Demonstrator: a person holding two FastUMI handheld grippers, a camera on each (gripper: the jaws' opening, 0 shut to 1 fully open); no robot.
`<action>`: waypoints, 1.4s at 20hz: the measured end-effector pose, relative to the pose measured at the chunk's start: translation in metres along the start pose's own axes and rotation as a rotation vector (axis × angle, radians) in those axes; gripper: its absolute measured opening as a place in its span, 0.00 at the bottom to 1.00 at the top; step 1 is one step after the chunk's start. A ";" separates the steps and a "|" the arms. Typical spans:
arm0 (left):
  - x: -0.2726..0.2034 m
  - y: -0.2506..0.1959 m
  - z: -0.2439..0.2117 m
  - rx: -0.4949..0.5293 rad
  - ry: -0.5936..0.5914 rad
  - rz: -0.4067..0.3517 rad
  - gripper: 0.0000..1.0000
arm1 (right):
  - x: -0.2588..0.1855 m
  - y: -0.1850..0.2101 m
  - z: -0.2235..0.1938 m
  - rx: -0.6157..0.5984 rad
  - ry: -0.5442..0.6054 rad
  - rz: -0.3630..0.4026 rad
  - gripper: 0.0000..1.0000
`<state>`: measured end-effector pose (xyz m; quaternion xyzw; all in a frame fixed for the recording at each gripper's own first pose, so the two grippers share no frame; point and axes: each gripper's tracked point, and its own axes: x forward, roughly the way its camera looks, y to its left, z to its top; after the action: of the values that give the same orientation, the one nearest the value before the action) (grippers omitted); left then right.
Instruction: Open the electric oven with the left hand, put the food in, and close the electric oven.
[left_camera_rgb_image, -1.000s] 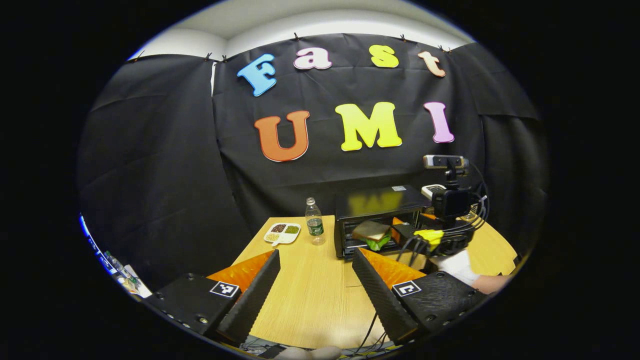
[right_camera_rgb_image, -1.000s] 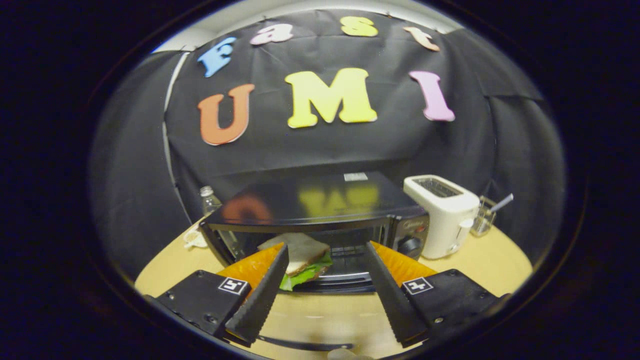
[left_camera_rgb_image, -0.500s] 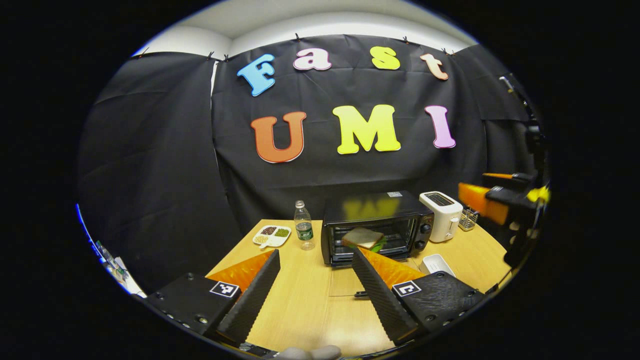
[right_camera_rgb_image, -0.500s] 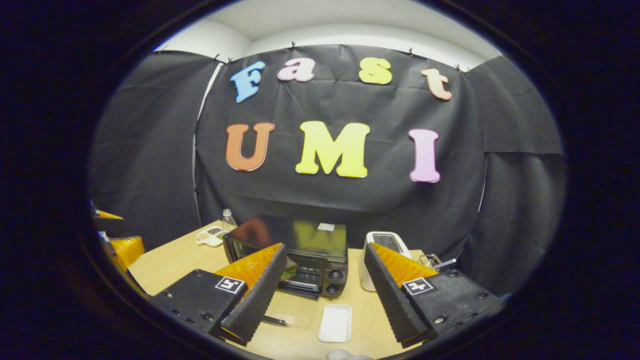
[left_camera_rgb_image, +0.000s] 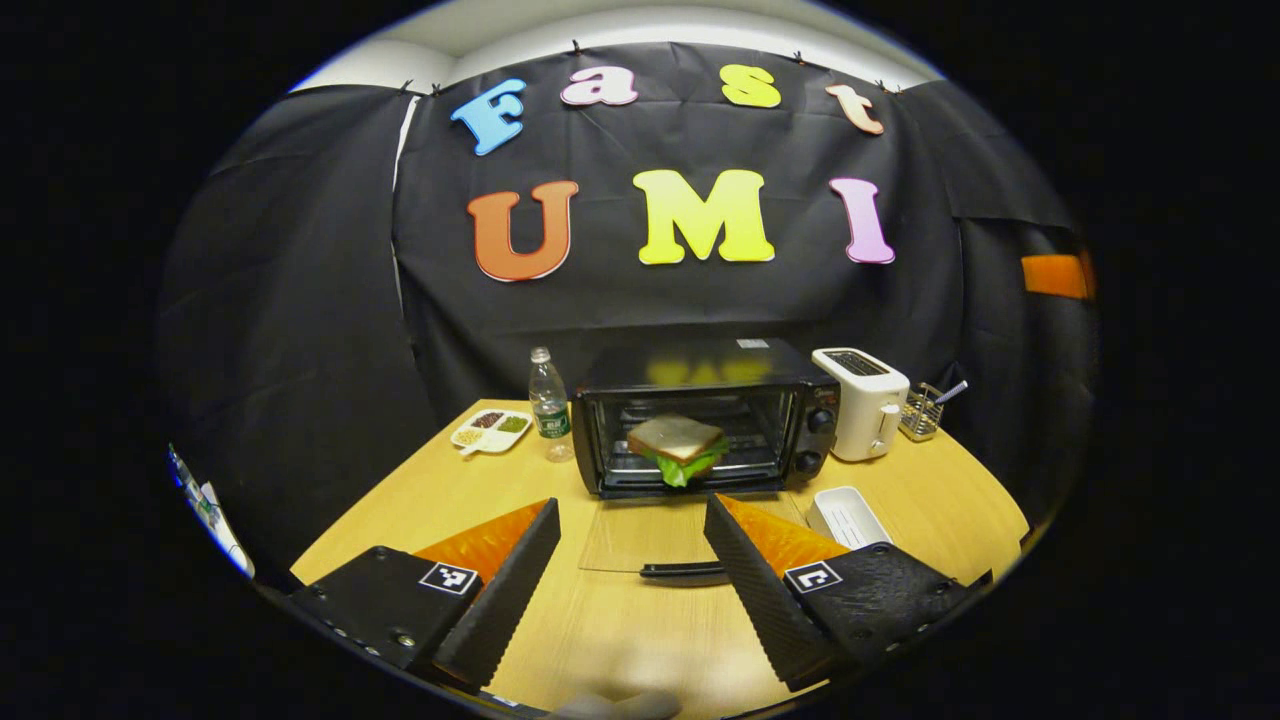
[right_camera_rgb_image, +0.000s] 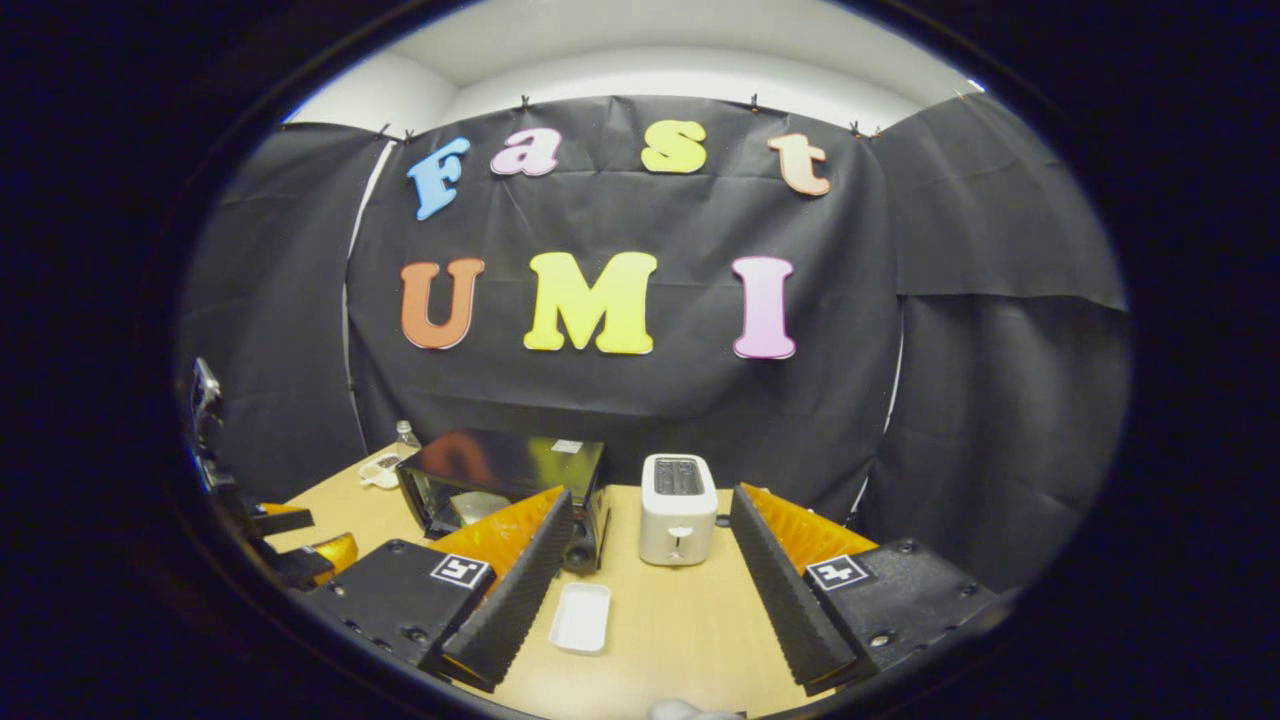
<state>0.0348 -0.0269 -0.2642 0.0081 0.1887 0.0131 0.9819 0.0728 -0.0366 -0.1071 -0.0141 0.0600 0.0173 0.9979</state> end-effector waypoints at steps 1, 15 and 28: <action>0.006 -0.007 -0.013 -0.002 0.024 -0.011 0.96 | -0.005 -0.004 0.001 -0.001 0.004 0.001 1.00; 0.076 -0.063 -0.153 -0.040 0.326 -0.056 0.96 | -0.029 -0.036 -0.024 -0.033 0.108 -0.049 1.00; 0.107 -0.074 -0.161 -0.028 0.351 -0.078 0.95 | -0.023 -0.033 -0.037 -0.036 0.155 -0.053 1.00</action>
<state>0.0758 -0.0957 -0.4551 -0.0151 0.3572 -0.0213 0.9337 0.0462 -0.0720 -0.1405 -0.0349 0.1363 -0.0093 0.9900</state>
